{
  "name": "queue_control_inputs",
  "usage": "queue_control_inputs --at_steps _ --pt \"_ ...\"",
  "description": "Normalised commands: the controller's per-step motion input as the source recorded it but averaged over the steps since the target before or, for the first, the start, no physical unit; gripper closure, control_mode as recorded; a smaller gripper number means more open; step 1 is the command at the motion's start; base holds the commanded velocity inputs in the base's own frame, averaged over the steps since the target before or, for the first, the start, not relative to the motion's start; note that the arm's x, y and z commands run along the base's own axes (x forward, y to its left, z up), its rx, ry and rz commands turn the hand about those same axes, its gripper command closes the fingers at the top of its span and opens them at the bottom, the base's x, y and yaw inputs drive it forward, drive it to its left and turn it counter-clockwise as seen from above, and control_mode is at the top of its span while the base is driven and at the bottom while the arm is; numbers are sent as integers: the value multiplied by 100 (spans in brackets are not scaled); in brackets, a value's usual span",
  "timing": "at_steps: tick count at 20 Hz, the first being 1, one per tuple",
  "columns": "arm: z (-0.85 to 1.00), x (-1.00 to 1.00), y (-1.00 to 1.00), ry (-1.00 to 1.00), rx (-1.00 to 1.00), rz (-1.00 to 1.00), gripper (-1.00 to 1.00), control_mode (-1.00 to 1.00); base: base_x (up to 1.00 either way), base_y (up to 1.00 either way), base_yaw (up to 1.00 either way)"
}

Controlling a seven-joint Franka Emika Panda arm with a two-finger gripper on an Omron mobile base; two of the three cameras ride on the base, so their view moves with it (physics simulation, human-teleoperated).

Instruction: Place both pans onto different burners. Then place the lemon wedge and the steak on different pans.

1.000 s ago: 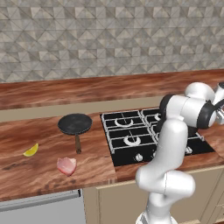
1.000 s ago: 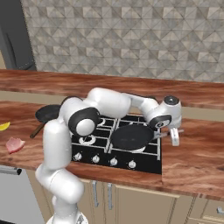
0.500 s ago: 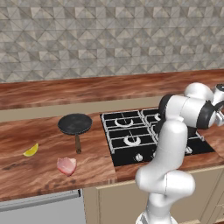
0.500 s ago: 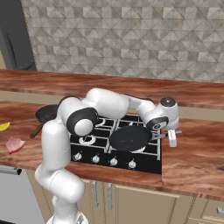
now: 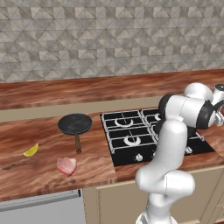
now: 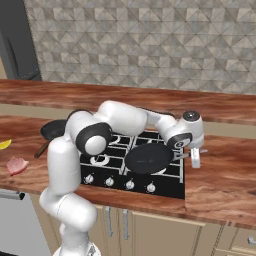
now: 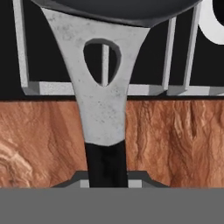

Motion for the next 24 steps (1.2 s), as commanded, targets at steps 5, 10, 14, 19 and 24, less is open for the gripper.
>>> queue_control_inputs --at_steps 5,10,14,19,24 --pt "-7 13 -2 0 0 -10 100 -100 0 0 0" --pt "-10 14 -14 0 0 -8 100 -100 0 0 0" --pt "-8 15 -25 0 0 -5 100 -100 0 0 0" --pt "-7 13 -22 0 0 -3 100 -100 0 0 0" --pt "-14 0 -7 0 0 0 100 -100 0 0 0"
